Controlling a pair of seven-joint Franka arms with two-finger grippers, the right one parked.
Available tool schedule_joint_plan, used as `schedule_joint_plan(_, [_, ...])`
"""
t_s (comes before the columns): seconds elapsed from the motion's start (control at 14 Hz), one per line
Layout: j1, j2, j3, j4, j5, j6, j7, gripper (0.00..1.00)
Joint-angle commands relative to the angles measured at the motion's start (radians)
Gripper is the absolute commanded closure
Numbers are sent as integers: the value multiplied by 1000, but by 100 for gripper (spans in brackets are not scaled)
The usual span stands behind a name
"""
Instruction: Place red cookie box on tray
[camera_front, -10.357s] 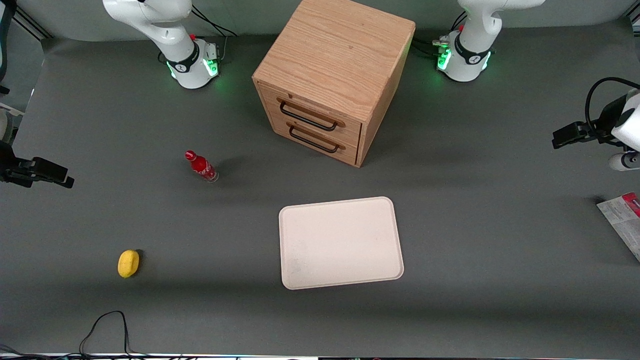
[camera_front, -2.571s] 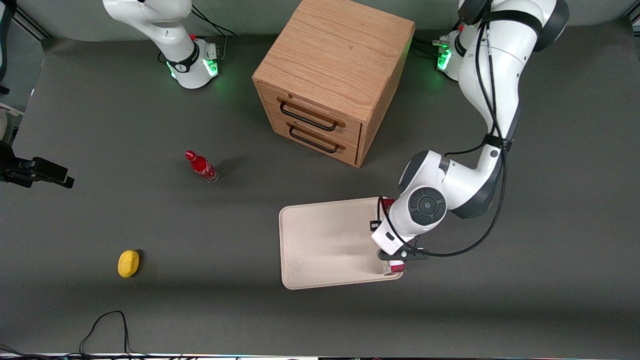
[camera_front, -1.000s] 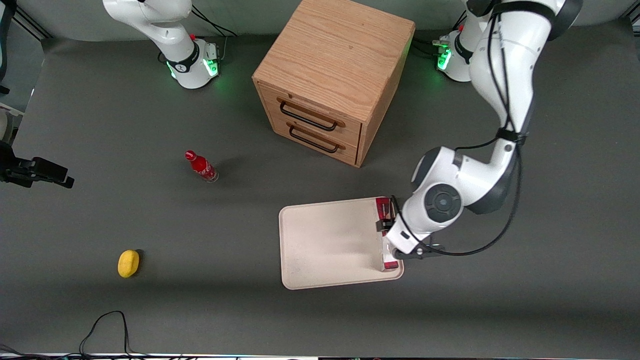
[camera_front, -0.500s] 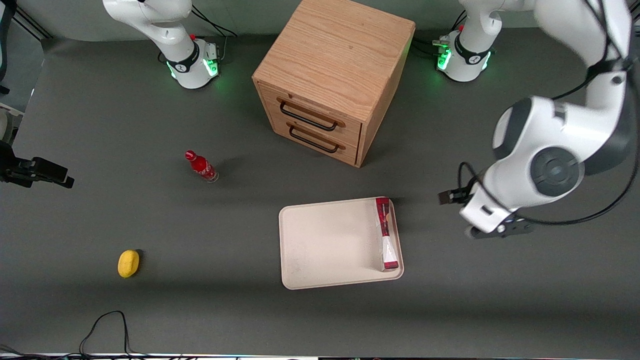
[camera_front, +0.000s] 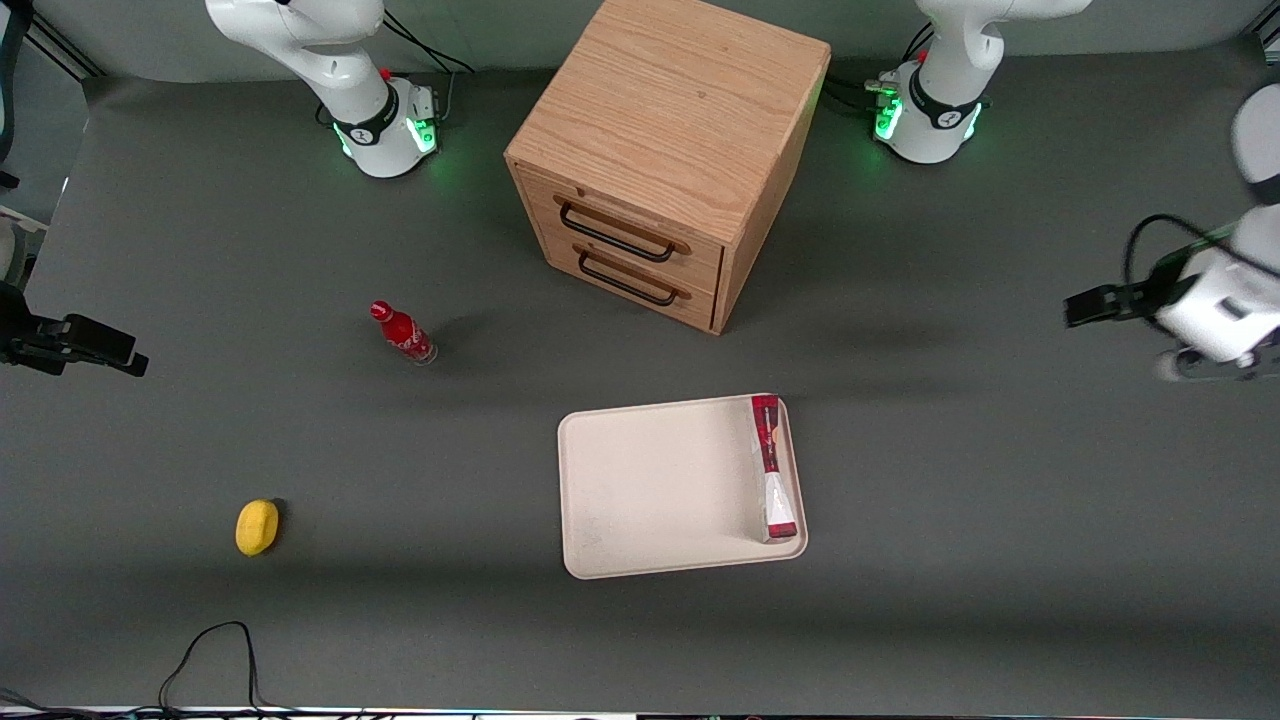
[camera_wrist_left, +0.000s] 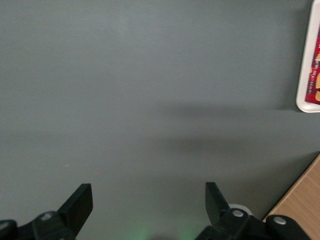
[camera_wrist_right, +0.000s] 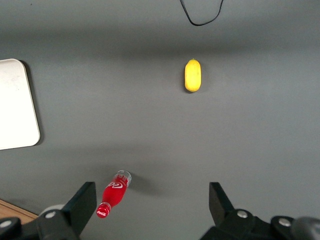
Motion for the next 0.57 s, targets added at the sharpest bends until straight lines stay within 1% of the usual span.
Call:
schedule_joint_plan(0.0, [19, -58, 5, -35, 34, -4, 18, 0])
schedule_joint_plan(0.14, [111, -52, -78, 0, 36, -53, 32, 0])
schedule_joint_plan(0.21, [120, -41, -104, 26, 39, -84, 15, 0])
schedule_joint_plan(0.5, [94, -32, -101, 63, 30, -138, -64, 0])
